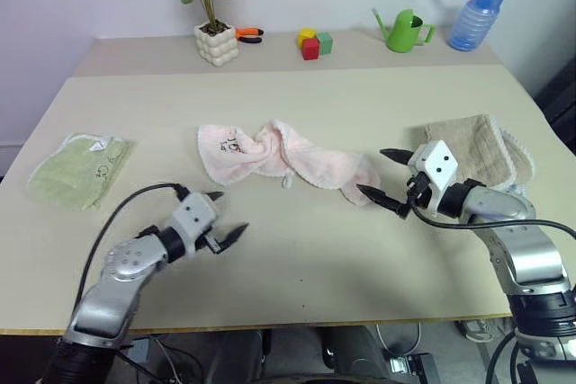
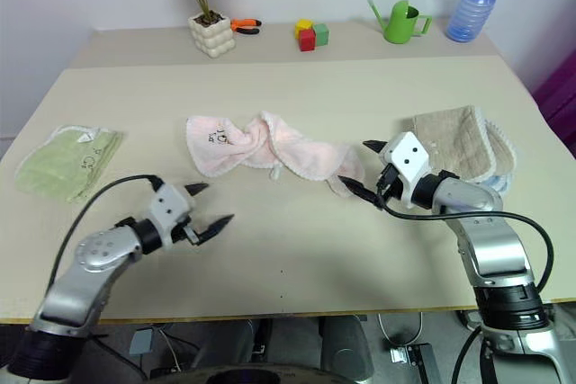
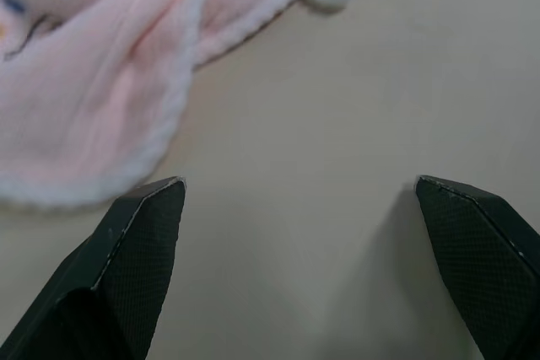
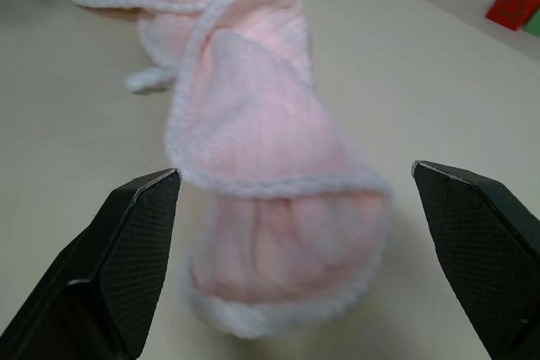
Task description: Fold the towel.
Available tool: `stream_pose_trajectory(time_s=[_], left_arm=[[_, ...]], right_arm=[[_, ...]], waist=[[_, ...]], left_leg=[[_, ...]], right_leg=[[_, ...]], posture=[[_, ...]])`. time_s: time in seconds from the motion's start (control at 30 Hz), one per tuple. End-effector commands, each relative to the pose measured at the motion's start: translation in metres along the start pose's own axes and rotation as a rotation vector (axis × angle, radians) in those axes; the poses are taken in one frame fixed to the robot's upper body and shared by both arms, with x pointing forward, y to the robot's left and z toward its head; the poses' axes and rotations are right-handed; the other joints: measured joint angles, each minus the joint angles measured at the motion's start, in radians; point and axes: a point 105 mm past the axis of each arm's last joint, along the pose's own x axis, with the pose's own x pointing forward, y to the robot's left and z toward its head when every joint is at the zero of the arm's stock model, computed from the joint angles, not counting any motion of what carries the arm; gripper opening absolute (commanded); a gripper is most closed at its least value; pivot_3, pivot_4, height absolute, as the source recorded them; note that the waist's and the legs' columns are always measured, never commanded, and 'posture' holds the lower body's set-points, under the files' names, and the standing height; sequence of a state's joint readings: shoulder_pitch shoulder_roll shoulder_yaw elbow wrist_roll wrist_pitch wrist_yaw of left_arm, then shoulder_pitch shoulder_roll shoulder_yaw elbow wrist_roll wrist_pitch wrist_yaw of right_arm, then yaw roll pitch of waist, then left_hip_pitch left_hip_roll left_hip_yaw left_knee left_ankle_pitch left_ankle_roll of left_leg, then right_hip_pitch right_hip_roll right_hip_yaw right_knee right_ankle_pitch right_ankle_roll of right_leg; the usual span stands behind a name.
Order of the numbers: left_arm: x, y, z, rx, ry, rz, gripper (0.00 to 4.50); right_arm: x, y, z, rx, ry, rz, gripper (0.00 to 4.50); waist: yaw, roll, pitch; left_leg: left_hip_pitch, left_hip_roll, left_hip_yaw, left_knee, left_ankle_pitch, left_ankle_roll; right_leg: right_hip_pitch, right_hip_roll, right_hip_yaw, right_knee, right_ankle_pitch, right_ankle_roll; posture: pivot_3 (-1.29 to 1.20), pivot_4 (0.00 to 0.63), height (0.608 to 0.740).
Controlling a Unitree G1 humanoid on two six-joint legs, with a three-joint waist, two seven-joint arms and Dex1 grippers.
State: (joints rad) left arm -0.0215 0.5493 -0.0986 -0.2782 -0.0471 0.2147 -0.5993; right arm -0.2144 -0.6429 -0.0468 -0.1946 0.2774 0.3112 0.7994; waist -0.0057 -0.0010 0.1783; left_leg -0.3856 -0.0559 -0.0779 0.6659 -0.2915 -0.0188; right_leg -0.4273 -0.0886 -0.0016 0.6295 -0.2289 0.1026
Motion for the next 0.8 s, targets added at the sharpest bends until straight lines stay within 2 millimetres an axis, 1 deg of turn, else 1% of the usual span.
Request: stream_pose_trajectory(time_s=[0.03,0.1,0.23,0.43,0.53,0.67,0.77,0.8], left_arm=[[0.014,0.015,0.008,0.041,-0.013,0.12,4.46],[0.016,0.028,0.003,0.019,-0.001,0.185,4.46],[0.02,0.046,-0.008,0.088,0.065,0.211,4.46],[0.025,0.068,-0.013,0.109,0.091,0.248,4.46],[0.026,0.073,-0.015,0.111,0.098,0.252,3.66],[0.023,0.073,-0.014,0.108,0.092,0.254,1.72],[0.019,0.073,-0.013,0.113,0.088,0.257,0.22],[0.018,0.073,-0.013,0.116,0.086,0.264,0.1]], right_arm=[[0.003,0.006,0.011,-0.036,-0.054,-0.002,4.5],[0.006,0.011,0.01,-0.035,-0.057,0.001,4.5],[0.005,0.011,0.014,-0.029,-0.08,-0.023,4.5],[0.007,0.018,0.012,-0.021,-0.085,-0.04,4.5],[0.007,0.02,0.011,-0.016,-0.089,-0.048,4.5],[0.008,0.02,0.012,-0.018,-0.094,-0.057,4.5],[0.011,0.02,0.014,-0.049,-0.087,-0.052,4.5],[0.012,0.021,0.016,-0.065,-0.087,-0.045,4.5]], waist=[[0.002,0.0,0.0],[0.001,0.0,0.0],[-0.004,0.0,0.0],[-0.004,0.0,0.0],[-0.005,0.0,-0.001],[-0.007,0.0,0.0],[-0.005,0.0,0.0],[-0.006,0.0,0.0]], left_leg=[[0.0,0.0,0.0,0.0,0.0,0.0],[0.0,0.0,0.0,0.0,0.0,0.0],[0.0,0.0,0.0,0.0,0.0,0.0],[0.002,0.0,0.0,0.0,0.0,0.0],[0.003,0.0,0.0,0.0,0.0,0.0],[0.003,0.0,0.0,0.0,0.0,0.0],[0.003,0.0,0.0,0.0,0.0,0.0],[0.003,0.0,0.0,0.0,0.0,0.0]], right_leg=[[0.0,0.0,0.0,0.0,0.0,0.0],[0.0,0.0,0.0,0.0,0.0,0.0],[0.0,0.001,0.0,0.001,0.0,0.0],[0.001,0.001,0.0,0.001,0.0,0.0],[0.001,0.001,0.0,0.002,0.0,0.0],[0.001,0.001,0.0,0.002,0.0,0.0],[0.001,0.001,0.0,0.001,0.0,0.0],[0.001,0.001,0.0,0.001,0.0,0.0]], posture=[[0.0,0.15,0.731],[0.0,0.15,0.731],[0.0,0.15,0.731],[0.0,0.15,0.731],[0.0,0.15,0.731],[0.0,0.15,0.731],[0.0,0.15,0.731],[0.0,0.15,0.731]])
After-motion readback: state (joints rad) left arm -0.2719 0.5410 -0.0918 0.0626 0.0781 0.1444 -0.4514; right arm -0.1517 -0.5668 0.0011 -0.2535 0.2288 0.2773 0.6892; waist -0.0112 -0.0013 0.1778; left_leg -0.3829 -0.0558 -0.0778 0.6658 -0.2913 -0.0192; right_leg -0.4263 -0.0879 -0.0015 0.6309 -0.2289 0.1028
